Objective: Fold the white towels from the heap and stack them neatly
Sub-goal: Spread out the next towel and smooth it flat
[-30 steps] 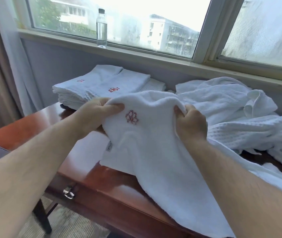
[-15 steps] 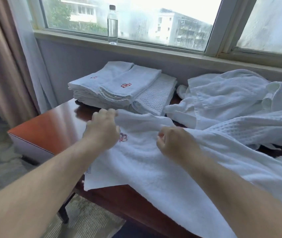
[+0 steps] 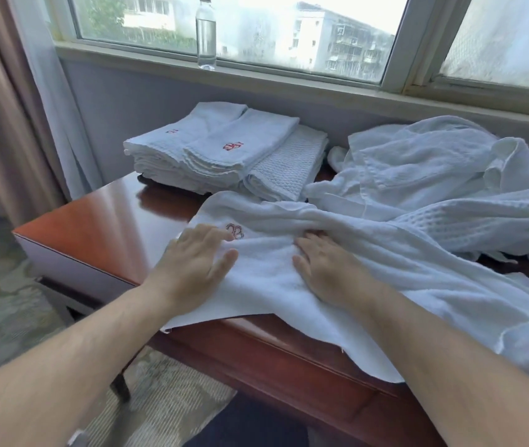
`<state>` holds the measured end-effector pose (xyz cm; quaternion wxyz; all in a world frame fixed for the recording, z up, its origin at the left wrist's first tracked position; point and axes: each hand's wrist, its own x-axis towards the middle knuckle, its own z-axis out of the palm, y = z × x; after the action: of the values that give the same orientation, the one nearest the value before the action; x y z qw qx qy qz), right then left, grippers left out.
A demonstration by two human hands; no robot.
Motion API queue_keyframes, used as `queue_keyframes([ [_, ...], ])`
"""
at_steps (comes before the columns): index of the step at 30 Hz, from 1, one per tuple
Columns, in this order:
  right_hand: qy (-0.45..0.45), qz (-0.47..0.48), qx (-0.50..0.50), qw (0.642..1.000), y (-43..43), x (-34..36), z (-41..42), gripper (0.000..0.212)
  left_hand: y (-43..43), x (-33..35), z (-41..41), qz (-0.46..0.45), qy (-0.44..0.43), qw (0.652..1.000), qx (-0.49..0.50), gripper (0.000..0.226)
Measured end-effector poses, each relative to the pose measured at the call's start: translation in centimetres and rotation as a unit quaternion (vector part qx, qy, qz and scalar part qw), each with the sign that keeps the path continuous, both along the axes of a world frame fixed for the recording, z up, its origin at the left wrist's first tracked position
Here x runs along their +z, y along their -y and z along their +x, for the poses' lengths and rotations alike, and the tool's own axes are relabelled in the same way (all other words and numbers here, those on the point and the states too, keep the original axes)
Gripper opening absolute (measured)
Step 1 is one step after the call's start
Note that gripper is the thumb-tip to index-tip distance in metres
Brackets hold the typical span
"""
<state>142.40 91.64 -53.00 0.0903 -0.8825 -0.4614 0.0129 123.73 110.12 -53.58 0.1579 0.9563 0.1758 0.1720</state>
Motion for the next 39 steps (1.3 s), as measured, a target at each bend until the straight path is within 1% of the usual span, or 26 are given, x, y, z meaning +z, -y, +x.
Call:
queue_keyframes([
  [2, -0.006, 0.012, 0.016, 1.0, 0.4, 0.0, 0.1, 0.051, -1.0, 0.0, -0.4, 0.016, -0.062, 0.998, -0.025, 0.089],
  [5, -0.004, 0.041, 0.042, 0.998, 1.6, 0.4, 0.2, 0.049, -3.1, 0.2, -1.1, 0.06, -0.129, 0.985, -0.093, 0.102],
  [7, 0.04, 0.044, 0.051, 0.997, 2.3, 0.9, 0.0, 0.046, -4.3, 0.4, -1.7, 0.08, -0.164, 0.974, -0.135, 0.1],
  [9, 0.101, 0.026, 0.045, 0.993, 2.6, 1.2, -0.5, 0.04, -5.2, 0.9, -2.1, 0.102, -0.206, 0.961, -0.152, 0.093],
  [10, 0.111, 0.015, 0.034, 0.993, 2.6, 1.4, -0.7, 0.038, -5.4, 1.3, -2.1, 0.101, -0.231, 0.956, -0.149, 0.09],
  [12, 0.083, 0.005, 0.012, 0.996, 2.6, 1.8, -1.2, 0.035, -5.3, 2.1, -1.7, 0.076, -0.259, 0.955, -0.124, 0.087],
  [13, 0.059, 0.001, 0.011, 0.998, 2.7, 2.1, -1.3, 0.035, -4.8, 2.5, -1.2, 0.064, -0.253, 0.96, -0.104, 0.08],
  [14, 0.032, -0.005, 0.017, 0.999, 2.8, 2.3, -1.4, 0.034, -3.9, 2.7, -0.4, 0.059, -0.231, 0.968, -0.081, 0.068],
  [15, 0.005, -0.005, 0.027, 1.0, 3.2, 2.8, -1.4, 0.032, -2.6, 3.0, 0.6, 0.055, -0.194, 0.977, -0.063, 0.055],
  [17, -0.035, 0.025, 0.018, 0.999, 4.8, 3.9, -1.0, 0.027, 1.0, 3.1, 3.1, 0.025, -0.1, 0.993, -0.059, 0.04],
  [19, -0.015, 0.091, -0.036, 0.995, 7.6, 5.1, 0.0, 0.026, 5.1, 3.0, 5.7, 0.002, -0.027, 0.994, -0.102, 0.035],
  [21, 0.038, 0.143, -0.108, 0.983, 11.4, 5.8, 1.2, 0.021, 9.1, 2.7, 8.3, 0.009, 0.018, 0.985, -0.169, 0.03],
  [22, 0.059, 0.153, -0.145, 0.976, 13.5, 5.9, 1.7, 0.016, 10.9, 2.6, 9.5, 0.005, 0.036, 0.978, -0.203, 0.029],
  [24, 0.081, 0.14, -0.217, 0.963, 17.8, 5.4, 2.4, 0.012, 14.5, 2.6, 11.7, -0.017, 0.067, 0.963, -0.26, 0.029],
  [25, 0.075, 0.123, -0.247, 0.958, 19.8, 5.1, 2.6, 0.014, 16.2, 2.5, 12.7, -0.026, 0.073, 0.957, -0.278, 0.031],
  [27, 0.038, 0.098, -0.288, 0.952, 23.1, 4.8, 2.4, 0.024, 19.0, 2.2, 14.3, -0.021, 0.052, 0.954, -0.296, 0.039],
  [29, 0.02, 0.058, -0.303, 0.951, 25.4, 5.0, 1.9, 0.029, 20.5, 1.6, 15.2, 0.014, 0.007, 0.957, -0.291, 0.044],
  [31, -0.03, -0.019, -0.306, 0.951, 26.8, 6.0, 1.2, 0.034, 21.1, 1.3, 15.7, 0.06, -0.011, 0.962, -0.266, 0.045],
  [33, -0.112, -0.125, -0.326, 0.93, 27.8, 7.1, 0.6, 0.034, 21.7, 1.6, 16.3, 0.101, -0.013, 0.968, -0.228, 0.044],
  [34, -0.145, -0.165, -0.342, 0.914, 28.3, 7.5, 0.6, 0.034, 22.0, 2.0, 16.8, 0.12, -0.017, 0.97, -0.21, 0.041],
  [35, -0.158, -0.185, -0.359, 0.901, 28.6, 7.8, 0.8, 0.034, 22.4, 2.4, 17.3, 0.138, -0.015, 0.97, -0.202, 0.035],
  [36, -0.151, -0.185, -0.373, 0.897, 28.7, 7.9, 1.1, 0.033, 22.7, 2.8, 17.7, 0.154, -0.011, 0.965, -0.211, 0.03],
  [37, -0.12, -0.171, -0.381, 0.901, 28.7, 8.0, 1.4, 0.031, 23.0, 3.1, 18.1, 0.168, -0.009, 0.955, -0.243, 0.03],
  [39, -0.049, -0.15, -0.379, 0.912, 28.8, 7.7, 2.3, 0.019, 23.2, 3.2, 19.1, 0.174, -0.045, 0.928, -0.327, 0.051],
])
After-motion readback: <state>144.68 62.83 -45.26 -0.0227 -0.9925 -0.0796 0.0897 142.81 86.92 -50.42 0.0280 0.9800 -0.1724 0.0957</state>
